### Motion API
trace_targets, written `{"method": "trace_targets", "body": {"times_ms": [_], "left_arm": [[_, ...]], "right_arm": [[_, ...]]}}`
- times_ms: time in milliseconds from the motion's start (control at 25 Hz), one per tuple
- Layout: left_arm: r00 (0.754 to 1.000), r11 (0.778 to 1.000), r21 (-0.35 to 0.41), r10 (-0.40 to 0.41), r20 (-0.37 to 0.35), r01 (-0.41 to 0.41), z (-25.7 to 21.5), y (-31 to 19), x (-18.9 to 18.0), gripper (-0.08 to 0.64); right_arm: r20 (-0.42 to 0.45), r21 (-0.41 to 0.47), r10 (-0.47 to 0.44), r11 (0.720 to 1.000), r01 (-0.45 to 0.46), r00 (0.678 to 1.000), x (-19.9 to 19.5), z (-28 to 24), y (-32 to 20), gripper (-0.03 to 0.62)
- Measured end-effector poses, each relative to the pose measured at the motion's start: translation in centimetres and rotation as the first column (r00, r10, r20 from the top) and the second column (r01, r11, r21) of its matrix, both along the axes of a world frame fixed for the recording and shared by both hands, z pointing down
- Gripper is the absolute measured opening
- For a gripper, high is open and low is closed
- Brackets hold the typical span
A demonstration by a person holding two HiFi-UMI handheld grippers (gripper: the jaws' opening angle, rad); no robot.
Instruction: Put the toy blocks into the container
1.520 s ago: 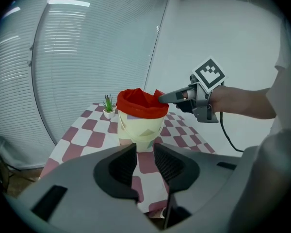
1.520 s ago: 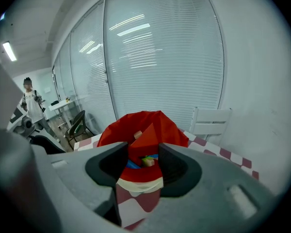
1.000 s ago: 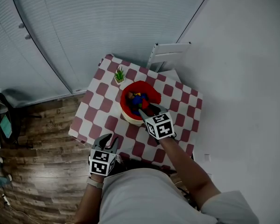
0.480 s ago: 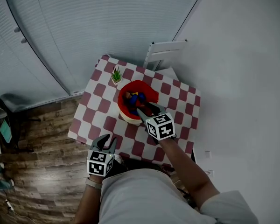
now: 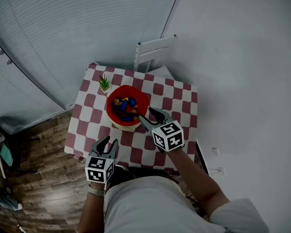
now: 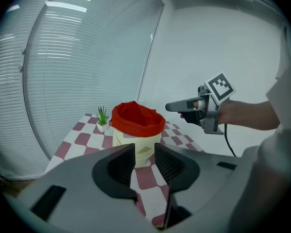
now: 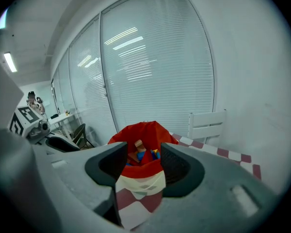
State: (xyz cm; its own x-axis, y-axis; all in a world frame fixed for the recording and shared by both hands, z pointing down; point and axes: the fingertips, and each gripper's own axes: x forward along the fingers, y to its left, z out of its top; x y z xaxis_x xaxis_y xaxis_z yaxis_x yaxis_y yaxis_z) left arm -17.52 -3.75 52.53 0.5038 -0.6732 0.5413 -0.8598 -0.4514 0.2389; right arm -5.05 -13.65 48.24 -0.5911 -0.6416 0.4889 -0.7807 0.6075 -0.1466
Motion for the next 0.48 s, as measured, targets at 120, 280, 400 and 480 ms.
{"method": "trace_targets", "body": {"times_ms": [120, 280, 400, 480], "left_arm": [[1.0, 0.999, 0.034, 0.022, -0.019, -0.021, -1.6, -1.2, 1.1, 0.109], [0.998, 0.994, 0.098, 0.053, -0.039, -0.049, -4.0, -3.0, 2.6, 0.117], [0.995, 0.987, 0.141, 0.084, -0.053, -0.075, -5.8, -4.0, 4.1, 0.124], [0.993, 0.981, 0.172, 0.101, -0.068, -0.088, -7.1, -4.6, 5.0, 0.13]], "right_arm": [[0.028, 0.01, 0.006, 1.0, -0.006, 1.0, 1.5, -0.9, 0.7, 0.201], [0.061, 0.037, 0.014, 0.999, -0.016, 0.998, 3.6, -2.3, 1.7, 0.201], [0.08, 0.062, 0.02, 0.998, -0.025, 0.997, 5.0, -3.6, 2.4, 0.201], [0.096, 0.079, 0.027, 0.996, -0.035, 0.995, 6.0, -4.5, 2.8, 0.201]]}}
